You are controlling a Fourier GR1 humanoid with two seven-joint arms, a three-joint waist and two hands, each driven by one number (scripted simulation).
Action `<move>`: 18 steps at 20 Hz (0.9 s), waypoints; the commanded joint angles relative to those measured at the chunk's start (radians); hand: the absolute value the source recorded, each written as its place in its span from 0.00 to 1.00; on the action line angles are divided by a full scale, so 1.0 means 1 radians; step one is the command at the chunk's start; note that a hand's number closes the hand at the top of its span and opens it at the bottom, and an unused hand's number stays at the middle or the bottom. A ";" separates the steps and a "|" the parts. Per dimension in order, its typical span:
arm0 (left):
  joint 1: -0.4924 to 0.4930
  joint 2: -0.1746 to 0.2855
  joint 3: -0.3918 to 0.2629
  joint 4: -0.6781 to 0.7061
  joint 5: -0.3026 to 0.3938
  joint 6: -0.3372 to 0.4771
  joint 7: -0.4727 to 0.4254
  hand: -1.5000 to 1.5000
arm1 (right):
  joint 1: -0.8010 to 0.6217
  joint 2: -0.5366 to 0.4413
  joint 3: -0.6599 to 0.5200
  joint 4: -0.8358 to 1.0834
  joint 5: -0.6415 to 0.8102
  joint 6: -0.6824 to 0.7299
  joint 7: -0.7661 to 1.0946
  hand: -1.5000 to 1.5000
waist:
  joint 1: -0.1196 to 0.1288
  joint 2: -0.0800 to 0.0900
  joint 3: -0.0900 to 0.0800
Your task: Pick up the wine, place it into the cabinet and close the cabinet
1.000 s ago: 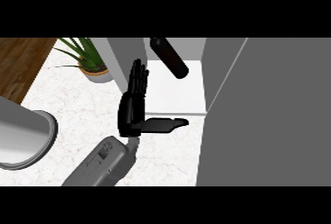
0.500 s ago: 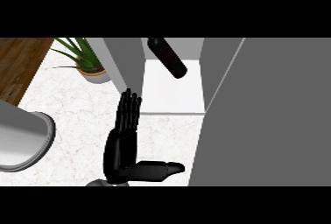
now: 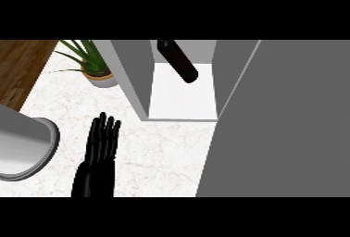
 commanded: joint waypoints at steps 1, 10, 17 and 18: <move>0.133 0.126 0.022 -0.127 0.014 -0.065 -0.023 0.00 | 0.012 -0.011 0.111 -0.176 -0.065 0.011 0.089 1.00 | 0.011 -0.001 -0.001; 0.242 0.209 0.180 -0.174 0.122 -0.165 -0.065 0.00 | -0.127 0.112 0.289 -0.086 0.050 -0.070 0.166 1.00 | 0.020 -0.004 -0.006; 0.301 0.276 0.290 -0.197 0.208 -0.263 -0.068 0.00 | -0.292 0.229 0.378 0.032 0.077 -0.183 0.253 1.00 | 0.028 -0.002 -0.006; 0.381 0.281 0.270 -0.213 0.184 -0.286 -0.126 0.00 | -0.311 0.230 0.388 0.053 0.097 -0.235 0.228 1.00 | 0.043 -0.006 -0.006</move>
